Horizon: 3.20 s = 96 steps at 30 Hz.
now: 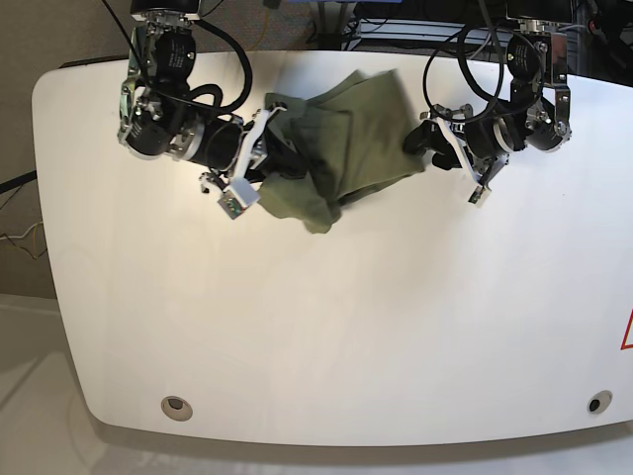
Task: Fold the T-shirt properly
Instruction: 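Grasp the shirt bundle with both grippers and lift it, then release the bundle with the left gripper and move it aside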
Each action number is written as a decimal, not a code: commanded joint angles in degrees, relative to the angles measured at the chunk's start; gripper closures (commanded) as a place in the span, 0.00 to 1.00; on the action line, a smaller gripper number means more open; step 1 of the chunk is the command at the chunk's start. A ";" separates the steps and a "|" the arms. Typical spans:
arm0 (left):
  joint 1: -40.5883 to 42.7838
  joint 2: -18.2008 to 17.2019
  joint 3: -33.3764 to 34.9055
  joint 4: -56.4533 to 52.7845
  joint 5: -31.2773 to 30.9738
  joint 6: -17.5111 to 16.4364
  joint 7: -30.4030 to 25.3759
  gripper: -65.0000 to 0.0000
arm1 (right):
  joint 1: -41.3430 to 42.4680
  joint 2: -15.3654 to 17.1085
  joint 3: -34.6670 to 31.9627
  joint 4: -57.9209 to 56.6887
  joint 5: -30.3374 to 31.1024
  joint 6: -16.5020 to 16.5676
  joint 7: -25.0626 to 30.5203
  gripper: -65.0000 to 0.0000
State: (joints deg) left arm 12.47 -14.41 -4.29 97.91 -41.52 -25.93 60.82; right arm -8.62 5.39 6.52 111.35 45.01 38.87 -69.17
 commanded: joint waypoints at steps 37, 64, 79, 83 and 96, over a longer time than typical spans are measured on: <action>-0.24 1.41 1.23 -0.02 0.06 0.17 -1.41 0.45 | 8.48 -4.71 -20.11 -7.73 -18.41 0.55 7.39 0.40; 0.81 -1.81 -8.78 5.86 -4.12 0.13 -1.23 0.48 | 11.08 -5.92 -20.19 -7.81 -27.03 0.28 8.61 1.00; 2.26 -6.01 -12.79 9.21 -2.13 -0.19 -1.16 0.47 | 11.05 -5.16 -20.12 -9.85 -28.81 0.83 8.87 1.00; 3.61 -6.55 -12.43 11.26 0.73 -0.21 -0.90 0.46 | 12.54 -4.98 -19.66 -14.11 -32.53 1.13 11.96 0.99; 3.70 -6.76 -13.09 11.15 0.40 -0.48 -1.08 0.42 | 13.37 -5.08 -18.97 -14.61 -35.53 1.13 12.03 0.62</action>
State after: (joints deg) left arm 17.34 -20.23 -16.62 109.25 -39.55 -25.98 61.12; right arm 4.10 0.93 -12.56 95.15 8.40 39.92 -56.84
